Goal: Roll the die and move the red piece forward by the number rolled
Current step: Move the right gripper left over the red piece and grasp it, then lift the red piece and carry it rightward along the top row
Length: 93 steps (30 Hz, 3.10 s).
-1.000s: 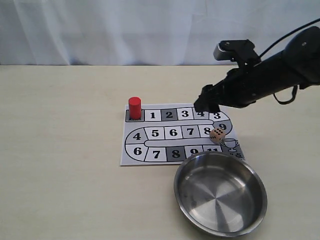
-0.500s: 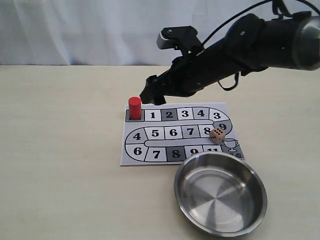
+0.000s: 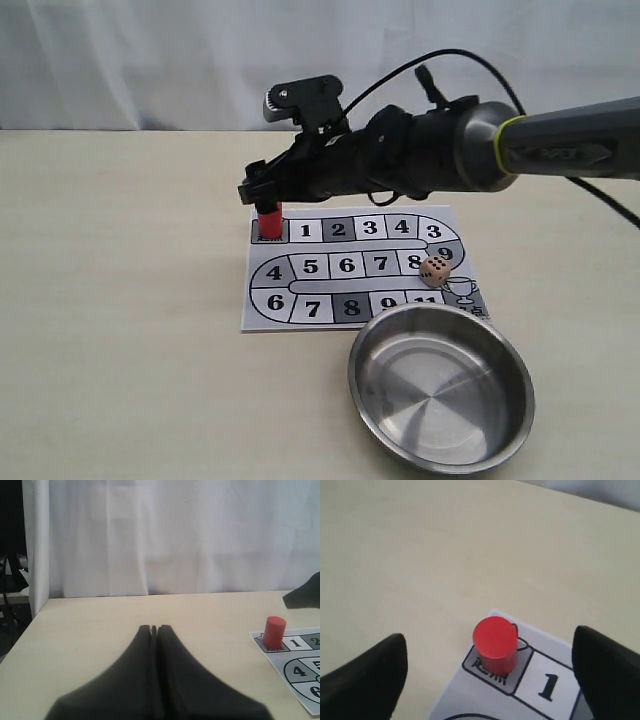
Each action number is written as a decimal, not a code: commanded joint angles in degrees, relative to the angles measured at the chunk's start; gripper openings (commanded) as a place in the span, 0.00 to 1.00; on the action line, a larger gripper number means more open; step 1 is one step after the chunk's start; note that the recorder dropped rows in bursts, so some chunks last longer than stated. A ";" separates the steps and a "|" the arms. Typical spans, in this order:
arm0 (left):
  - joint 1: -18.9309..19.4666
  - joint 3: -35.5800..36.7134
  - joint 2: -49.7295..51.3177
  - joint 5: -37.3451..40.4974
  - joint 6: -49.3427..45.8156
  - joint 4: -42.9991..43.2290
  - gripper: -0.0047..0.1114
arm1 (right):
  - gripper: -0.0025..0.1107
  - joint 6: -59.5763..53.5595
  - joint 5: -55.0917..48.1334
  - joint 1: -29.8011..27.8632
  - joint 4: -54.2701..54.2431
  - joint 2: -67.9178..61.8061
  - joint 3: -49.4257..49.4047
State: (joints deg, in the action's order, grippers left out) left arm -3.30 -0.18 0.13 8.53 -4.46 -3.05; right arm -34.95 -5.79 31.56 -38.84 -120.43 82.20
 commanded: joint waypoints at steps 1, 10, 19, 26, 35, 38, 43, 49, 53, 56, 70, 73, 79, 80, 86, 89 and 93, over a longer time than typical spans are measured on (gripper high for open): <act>-0.09 0.18 -0.13 -0.34 0.29 -0.10 0.04 | 0.71 1.65 -3.05 0.63 -2.21 -3.65 3.52; -0.09 0.18 -0.13 -0.34 0.29 -0.10 0.04 | 0.70 7.20 -7.76 -0.35 6.00 -10.42 12.93; -0.09 0.18 -0.13 -0.34 0.29 -0.10 0.04 | 0.69 7.75 -4.65 -0.35 13.26 -13.33 14.35; -0.09 0.18 -0.13 -0.34 0.29 -0.10 0.04 | 0.53 7.75 -2.73 -0.24 12.78 -14.02 14.35; -0.09 0.18 -0.13 -0.34 0.29 -0.10 0.04 | 0.39 10.94 -3.47 -0.24 12.78 -14.02 14.35; -0.09 0.18 -0.13 -0.34 0.29 -0.10 0.04 | 0.27 10.94 -3.47 -0.24 12.78 -14.02 14.35; -0.09 0.18 -0.13 -0.34 0.29 -0.10 0.04 | 0.06 10.94 -3.47 -0.24 12.78 -13.76 14.35; -0.09 0.18 -0.13 -0.34 0.29 -0.10 0.04 | 0.06 10.16 -3.47 -0.36 13.01 -11.14 14.35; -0.09 0.18 -0.13 -0.34 0.29 -0.10 0.04 | 0.06 10.16 -4.31 -1.17 13.01 -9.26 14.35; -0.09 0.18 -0.13 -0.34 0.29 -0.10 0.04 | 0.06 10.16 -6.79 -2.81 13.92 -8.83 14.35; -0.09 0.18 -0.13 -0.34 0.29 -0.10 0.04 | 0.06 10.19 -13.15 -4.80 17.03 -14.17 14.10; -0.09 0.18 -0.13 -0.34 0.29 -0.10 0.04 | 0.06 10.33 -12.25 -4.90 17.03 -12.52 14.10; -0.09 0.18 -0.13 -0.34 0.29 -0.10 0.04 | 0.06 10.34 -10.63 -4.90 17.03 -9.91 14.34; -0.09 0.18 -0.13 -0.34 0.29 -0.10 0.04 | 0.06 10.34 -10.63 -5.04 17.03 -9.59 14.34; -0.09 0.18 -0.13 -0.34 0.29 -0.10 0.04 | 0.06 10.70 -12.01 -6.96 17.48 -8.71 14.34; -0.09 0.18 -0.13 -0.34 0.29 -0.10 0.04 | 0.06 11.34 -14.11 -8.82 17.48 -8.71 14.34; -0.09 0.18 -0.13 -0.34 0.29 -0.10 0.04 | 0.06 13.14 -16.01 -10.41 17.48 -8.71 14.34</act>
State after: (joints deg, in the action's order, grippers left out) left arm -3.30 -0.18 0.13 8.53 -4.46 -3.05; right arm -22.75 -20.63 22.07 -21.92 -129.70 96.50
